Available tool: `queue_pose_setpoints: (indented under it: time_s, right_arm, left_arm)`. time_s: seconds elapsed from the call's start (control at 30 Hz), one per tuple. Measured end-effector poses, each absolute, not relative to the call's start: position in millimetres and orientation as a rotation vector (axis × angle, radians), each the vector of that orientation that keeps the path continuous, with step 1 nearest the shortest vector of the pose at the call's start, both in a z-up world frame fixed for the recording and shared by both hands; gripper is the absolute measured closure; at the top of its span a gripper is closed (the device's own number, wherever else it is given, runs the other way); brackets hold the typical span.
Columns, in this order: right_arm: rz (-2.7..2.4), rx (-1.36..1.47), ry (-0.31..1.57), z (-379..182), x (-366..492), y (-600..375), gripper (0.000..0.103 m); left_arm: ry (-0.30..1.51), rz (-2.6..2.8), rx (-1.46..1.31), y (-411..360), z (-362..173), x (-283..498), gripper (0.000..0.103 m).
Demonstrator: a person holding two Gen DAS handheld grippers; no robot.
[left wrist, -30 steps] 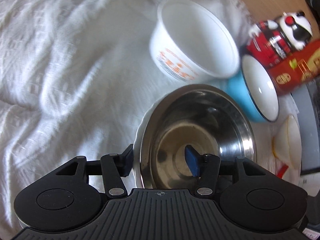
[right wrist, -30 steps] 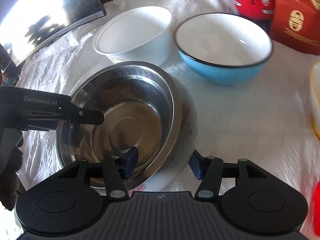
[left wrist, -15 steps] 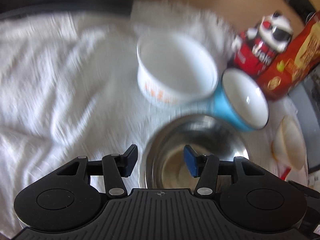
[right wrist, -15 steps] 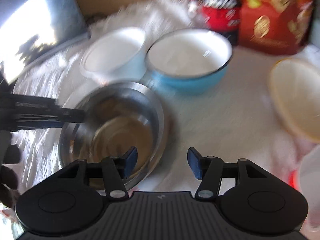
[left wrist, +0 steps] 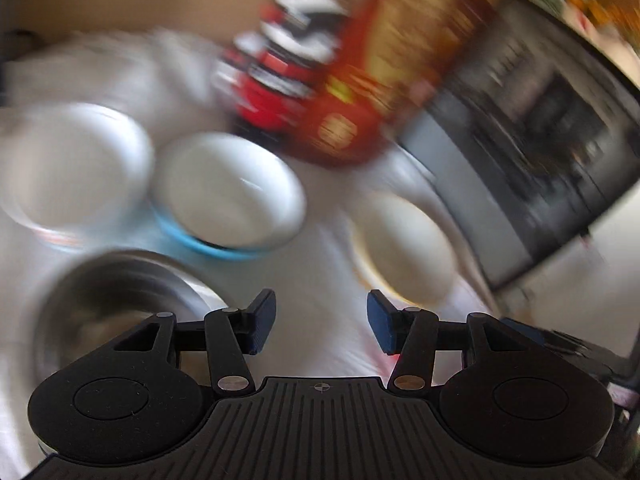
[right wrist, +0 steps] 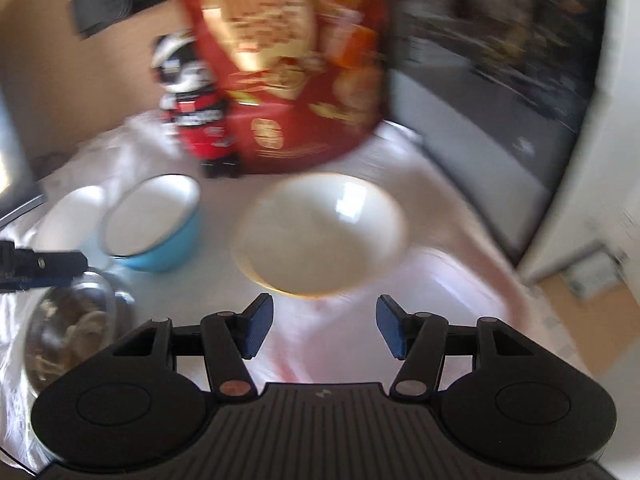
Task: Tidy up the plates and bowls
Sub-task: 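Open the left tool and move it toward the yellow-rimmed cream bowl, then close the left tool on the cream bowl's yellow rim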
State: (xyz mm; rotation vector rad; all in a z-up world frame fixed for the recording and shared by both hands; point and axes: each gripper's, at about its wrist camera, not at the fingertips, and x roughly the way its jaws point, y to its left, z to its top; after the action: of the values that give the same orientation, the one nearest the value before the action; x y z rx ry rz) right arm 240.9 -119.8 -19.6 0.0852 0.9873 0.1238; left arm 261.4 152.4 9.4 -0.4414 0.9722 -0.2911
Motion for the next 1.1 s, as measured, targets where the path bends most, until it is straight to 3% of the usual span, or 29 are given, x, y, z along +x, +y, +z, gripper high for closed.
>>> queue_pose_setpoints:
  time_s: [0.33, 0.4, 0.47, 0.5, 0.67, 0.83, 0.97, 1.1]
  right_arm:
    - [0.069, 0.341, 1.101, -72.3, 226.6, -208.7, 0.046]
    - [0.079, 0.356, 1.121, -83.5, 230.1, -211.5, 0.047]
    - [0.081, 0.352, 1.16, -94.1, 238.7, -209.9, 0.062]
    - [0.099, 0.356, 1.176, -97.1, 241.1, -210.9, 0.065]
    - [0.104, 0.256, 1.124, -89.4, 255.7, -221.3, 0.067]
    - [0.068, 0.118, 1.09, -94.0, 279.6, -228.3, 0.067]
    - [0.036, -0.021, 1.043, -92.8, 279.2, -224.0, 0.067]
    - [0.091, 0.037, 1.065, -92.0, 280.7, -229.6, 0.067]
  left_arm:
    - [1.048, -0.374, -0.361, 45.1, -51.7, 294.7, 0.049]
    - [1.091, -0.369, -0.383, 34.9, -67.9, 300.9, 0.054]
    - [1.159, -0.377, -0.434, 25.0, -81.7, 302.2, 0.068]
    - [1.179, -0.407, -0.457, 19.5, -85.1, 299.7, 0.069]
    - [1.213, -0.499, -0.481, -9.3, -94.3, 296.2, 0.07]
    - [1.225, -0.495, -0.467, -25.8, -100.5, 297.2, 0.059]
    - [1.277, -0.58, -0.52, -22.5, -97.6, 288.5, 0.059]
    - [1.245, -0.655, -0.513, -24.6, -85.0, 276.3, 0.059]
